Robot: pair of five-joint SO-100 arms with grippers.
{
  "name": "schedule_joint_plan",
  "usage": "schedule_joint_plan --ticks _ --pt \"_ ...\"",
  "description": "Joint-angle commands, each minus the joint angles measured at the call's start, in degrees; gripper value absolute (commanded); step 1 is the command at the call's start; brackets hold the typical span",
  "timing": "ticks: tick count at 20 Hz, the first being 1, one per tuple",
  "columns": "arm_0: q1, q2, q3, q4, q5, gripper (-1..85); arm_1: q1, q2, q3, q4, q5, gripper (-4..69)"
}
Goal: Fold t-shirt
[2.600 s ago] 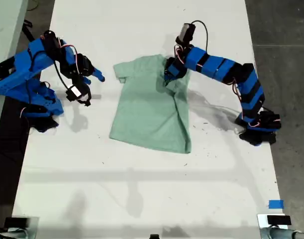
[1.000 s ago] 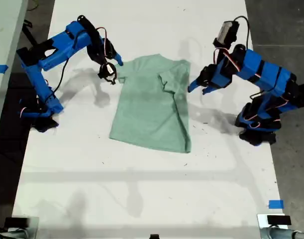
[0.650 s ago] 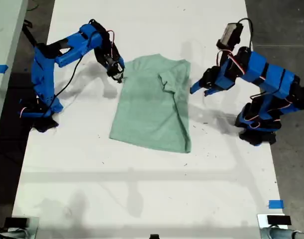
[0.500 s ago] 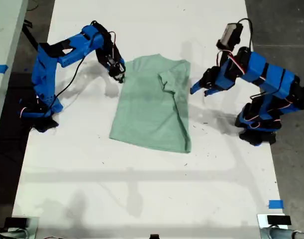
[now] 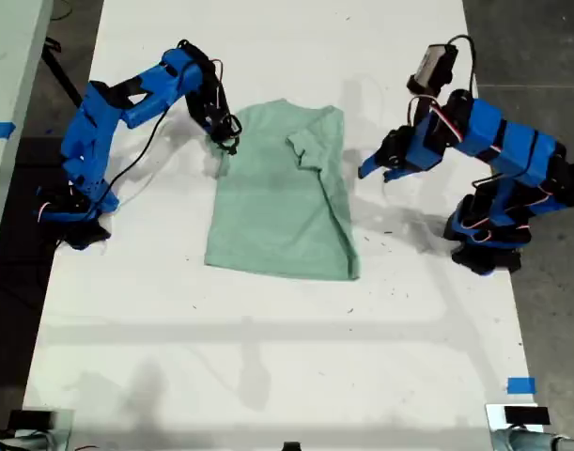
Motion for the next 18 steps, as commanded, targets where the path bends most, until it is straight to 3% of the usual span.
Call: schedule_joint_plan --ticks 1,6,10,18 --pt "-1.1 4.7 0.7 2.7 0.2 -0.1 -0.7 3.0 0.0 -1.8 0.6 20.8" --pt "-6.3 17.3 2.5 8.3 0.3 -0.1 -0.9 4.2 0.8 -1.9 0.9 19.2" --pt "-8.9 21.5 4.8 8.7 0.0 -0.1 -0.7 4.5 1.2 -2.5 0.7 18.6" --pt "5.4 21.5 0.4 -4.1 -6.9 -0.1 -1.3 4.8 2.1 -2.2 1.6 18.0"
